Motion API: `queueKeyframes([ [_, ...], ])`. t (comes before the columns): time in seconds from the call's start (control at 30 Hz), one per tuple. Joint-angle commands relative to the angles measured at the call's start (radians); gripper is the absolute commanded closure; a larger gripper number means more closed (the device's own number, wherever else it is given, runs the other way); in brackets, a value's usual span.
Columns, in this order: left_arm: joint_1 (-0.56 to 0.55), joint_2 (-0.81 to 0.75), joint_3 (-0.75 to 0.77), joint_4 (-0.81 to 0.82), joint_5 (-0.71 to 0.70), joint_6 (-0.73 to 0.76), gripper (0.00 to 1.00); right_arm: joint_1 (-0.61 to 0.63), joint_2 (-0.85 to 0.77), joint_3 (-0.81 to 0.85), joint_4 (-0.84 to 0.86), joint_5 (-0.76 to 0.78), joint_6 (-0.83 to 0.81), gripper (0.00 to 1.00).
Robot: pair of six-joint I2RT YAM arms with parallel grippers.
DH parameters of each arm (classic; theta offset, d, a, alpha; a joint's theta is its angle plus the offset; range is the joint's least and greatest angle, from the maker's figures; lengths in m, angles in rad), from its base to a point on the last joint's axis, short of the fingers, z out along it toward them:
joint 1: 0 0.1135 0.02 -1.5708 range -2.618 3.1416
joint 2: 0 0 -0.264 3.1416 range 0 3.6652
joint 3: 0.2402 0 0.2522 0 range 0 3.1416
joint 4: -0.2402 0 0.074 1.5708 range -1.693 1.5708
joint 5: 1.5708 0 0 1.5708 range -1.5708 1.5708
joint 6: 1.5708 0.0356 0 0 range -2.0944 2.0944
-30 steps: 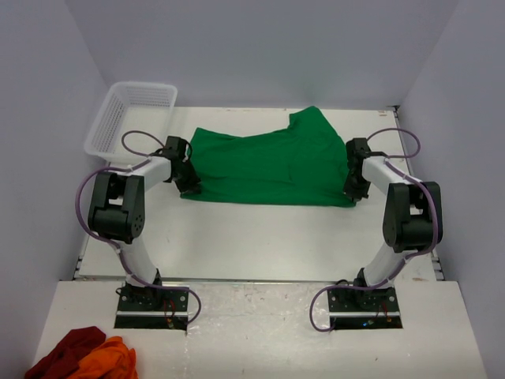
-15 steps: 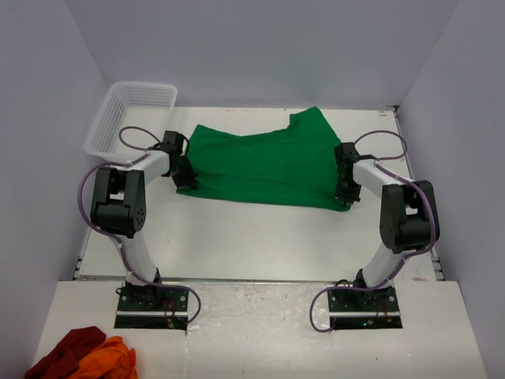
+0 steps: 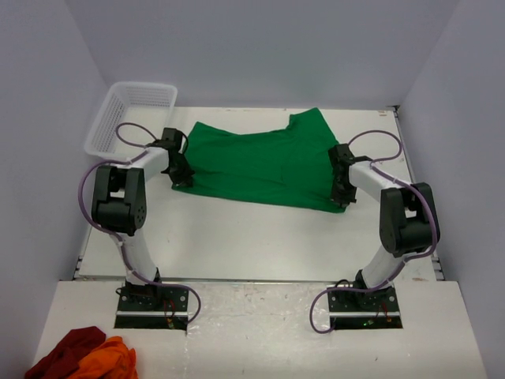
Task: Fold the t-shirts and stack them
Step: Fold the flattened tshirt in 1/3 of the way
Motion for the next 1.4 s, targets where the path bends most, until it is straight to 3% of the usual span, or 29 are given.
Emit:
queueKeyframes([
  [0.0,0.027,-0.042,-0.076,-0.062,-0.105,-0.009,1.00,-0.021,-0.037,0.015,-0.016,0.059,0.027,1.00],
  [0.37,0.027,-0.212,-0.283,-0.058,-0.062,-0.032,1.00,-0.026,-0.130,-0.051,-0.027,0.042,0.073,1.00],
  [0.6,0.027,-0.410,-0.398,-0.082,-0.079,-0.063,1.00,0.017,-0.205,-0.117,-0.045,0.060,0.126,1.00],
  [0.7,0.025,-0.480,-0.414,-0.096,-0.083,-0.059,1.00,0.026,-0.250,-0.149,-0.038,0.054,0.136,0.86],
  [0.8,0.022,-0.539,-0.403,-0.108,-0.083,-0.045,1.00,0.060,-0.293,-0.136,-0.068,0.077,0.149,0.79],
  [0.93,-0.048,-0.586,-0.334,-0.070,-0.180,-0.017,1.00,0.081,-0.288,-0.015,-0.071,0.065,0.102,0.47],
  [1.03,-0.058,-0.541,-0.259,-0.021,-0.117,0.027,1.00,0.087,-0.184,0.141,-0.107,0.065,0.064,0.37],
  [1.13,-0.062,-0.432,-0.160,0.004,-0.030,0.055,1.00,0.092,-0.062,0.293,-0.085,-0.041,0.007,0.34],
  [1.2,-0.062,-0.352,-0.112,-0.002,-0.016,0.069,1.00,0.095,0.033,0.361,-0.096,-0.102,-0.013,0.43],
  [1.23,-0.062,-0.329,-0.078,-0.002,0.007,0.072,1.00,0.098,0.061,0.424,-0.108,-0.114,-0.015,0.52],
  [1.27,-0.064,-0.300,-0.067,0.001,0.007,0.075,1.00,0.103,0.083,0.441,-0.105,-0.128,-0.016,0.95],
  [1.3,-0.064,-0.290,-0.063,0.005,0.007,0.076,1.00,0.106,0.109,0.455,-0.101,-0.159,-0.016,1.00],
  [1.37,-0.066,-0.278,-0.070,0.019,0.010,0.081,1.00,0.123,0.115,0.452,-0.059,-0.212,-0.018,1.00],
])
